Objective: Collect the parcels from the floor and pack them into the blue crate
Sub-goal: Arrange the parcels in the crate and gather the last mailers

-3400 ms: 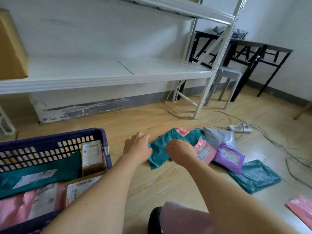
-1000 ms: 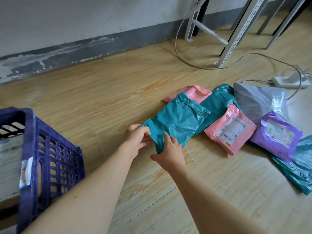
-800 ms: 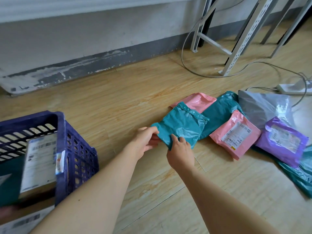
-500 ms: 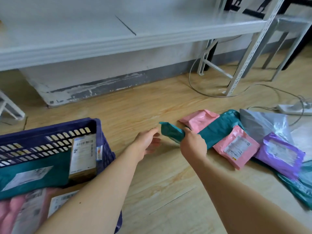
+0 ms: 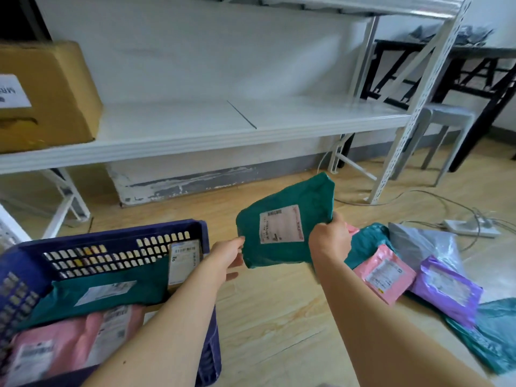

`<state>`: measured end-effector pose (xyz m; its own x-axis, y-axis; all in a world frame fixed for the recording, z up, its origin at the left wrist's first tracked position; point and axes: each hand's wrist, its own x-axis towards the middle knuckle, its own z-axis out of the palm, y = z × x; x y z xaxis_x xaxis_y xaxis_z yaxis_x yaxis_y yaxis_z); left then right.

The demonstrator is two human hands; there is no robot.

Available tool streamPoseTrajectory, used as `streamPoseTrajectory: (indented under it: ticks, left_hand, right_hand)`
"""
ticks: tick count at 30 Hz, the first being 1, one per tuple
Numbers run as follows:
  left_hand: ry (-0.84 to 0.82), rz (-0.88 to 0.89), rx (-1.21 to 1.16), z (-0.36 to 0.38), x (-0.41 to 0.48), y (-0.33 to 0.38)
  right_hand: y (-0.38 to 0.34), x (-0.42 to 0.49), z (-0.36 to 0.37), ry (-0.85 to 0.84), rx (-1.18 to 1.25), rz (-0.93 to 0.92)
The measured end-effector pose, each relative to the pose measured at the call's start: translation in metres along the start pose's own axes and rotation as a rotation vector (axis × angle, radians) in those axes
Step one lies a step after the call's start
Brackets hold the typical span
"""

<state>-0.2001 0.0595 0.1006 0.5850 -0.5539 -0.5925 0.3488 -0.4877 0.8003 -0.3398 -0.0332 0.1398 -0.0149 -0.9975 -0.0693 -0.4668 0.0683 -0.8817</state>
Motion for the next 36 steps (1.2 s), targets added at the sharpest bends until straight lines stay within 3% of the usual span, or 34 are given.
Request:
streamPoseTrajectory:
  ticks: [12,17,19,25,28,36]
  left_hand:
    - [0.050,-0.102,-0.344,-0.058,-0.011,0.003]
    - [-0.053,-0.033,-0.637,-0.061,-0.017,0.011]
    - [0.007,0.025,-0.796,-0.065,-0.017,0.015]
    - [0.205,0.070,-0.971,-0.116,-0.008,0.001]
    - [0.301,0.086,-0.986,-0.152,-0.004,-0.007]
    - [0.483,0.094,-0.941,-0.228,-0.004,-0.037]
  right_hand:
    - [-0.019,-0.016,0.017,-0.064,0.425,0.189]
    - [-0.025,-0.024,0.031,-0.264,0.471,0.266]
    - [-0.025,-0.030,0.039,-0.353,0.468,0.280]
    - [-0.016,-0.039,0.070,-0.466,0.101,-0.050]
    - [-0.020,-0.053,0.085,-0.540,-0.074,-0.120]
    - [-0.035,-0.097,0.142,-0.649,-0.255,-0.332]
